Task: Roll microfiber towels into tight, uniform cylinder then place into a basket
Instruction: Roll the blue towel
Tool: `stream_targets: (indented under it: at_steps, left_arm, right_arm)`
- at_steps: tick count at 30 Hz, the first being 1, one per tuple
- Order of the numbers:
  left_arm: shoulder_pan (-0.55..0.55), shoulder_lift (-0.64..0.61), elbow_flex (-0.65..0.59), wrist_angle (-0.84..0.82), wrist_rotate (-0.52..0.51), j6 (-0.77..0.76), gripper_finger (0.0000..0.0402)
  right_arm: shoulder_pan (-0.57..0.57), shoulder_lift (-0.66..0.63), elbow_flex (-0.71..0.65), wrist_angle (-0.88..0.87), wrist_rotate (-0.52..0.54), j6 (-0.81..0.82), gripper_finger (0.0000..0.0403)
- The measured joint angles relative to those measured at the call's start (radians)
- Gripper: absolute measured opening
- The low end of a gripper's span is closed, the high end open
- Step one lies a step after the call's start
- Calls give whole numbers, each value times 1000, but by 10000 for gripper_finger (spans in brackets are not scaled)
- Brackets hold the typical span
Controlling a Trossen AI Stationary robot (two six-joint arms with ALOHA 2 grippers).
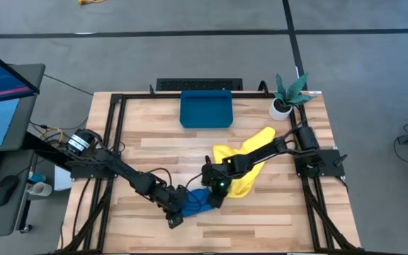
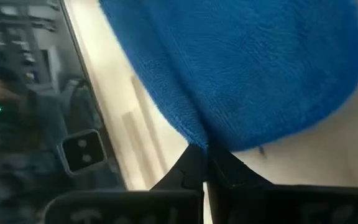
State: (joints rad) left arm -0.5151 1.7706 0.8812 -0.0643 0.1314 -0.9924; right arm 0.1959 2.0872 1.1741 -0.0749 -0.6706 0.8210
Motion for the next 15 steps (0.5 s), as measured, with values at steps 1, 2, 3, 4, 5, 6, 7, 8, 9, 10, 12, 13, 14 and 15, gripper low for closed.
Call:
stream_targets:
  at_steps: [1,2,3,4,5,6,7,8,9,10,12,13,14,15]
  left_arm:
    - [-1,0,0,-7,7,0,18]
    - [-2,0,-1,-11,8,1,18]
    - [-2,0,0,-16,7,4,19]
    - [-2,0,0,-26,6,6,19]
    - [-2,0,0,-35,5,8,18]
    - [-2,0,0,-39,2,9,18]
    - [-2,0,1,-41,2,10,18]
    - [-2,0,1,-45,0,15,17]
    - [-2,0,1,-50,-7,28,17]
    - [-2,0,1,-53,-14,41,17]
    - [-2,0,1,-54,-32,58,21]
    - [-3,0,1,-56,-42,67,25]
    - [-3,0,1,-56,-49,78,30]
    - [-3,0,1,-56,-50,90,37]
  right_arm:
    - [-2,10,1,18,-17,15,20]
    - [-2,18,2,27,-29,18,20]
    - [-3,25,1,29,-36,20,20]
    - [-4,30,2,32,-37,20,20]
    - [-8,32,2,31,-39,22,19]
    - [-9,29,2,31,-42,24,18]
    - [-9,27,2,32,-44,24,16]
    - [-10,27,1,36,-42,27,16]
    - [-13,27,0,43,-40,36,16]
    - [-16,21,-1,47,-42,44,16]
    - [-20,11,-3,51,-42,44,18]
    - [-20,11,-3,51,-42,44,19]
    - [-20,11,-3,51,-42,44,19]
    - [-21,11,-3,51,-41,44,19]
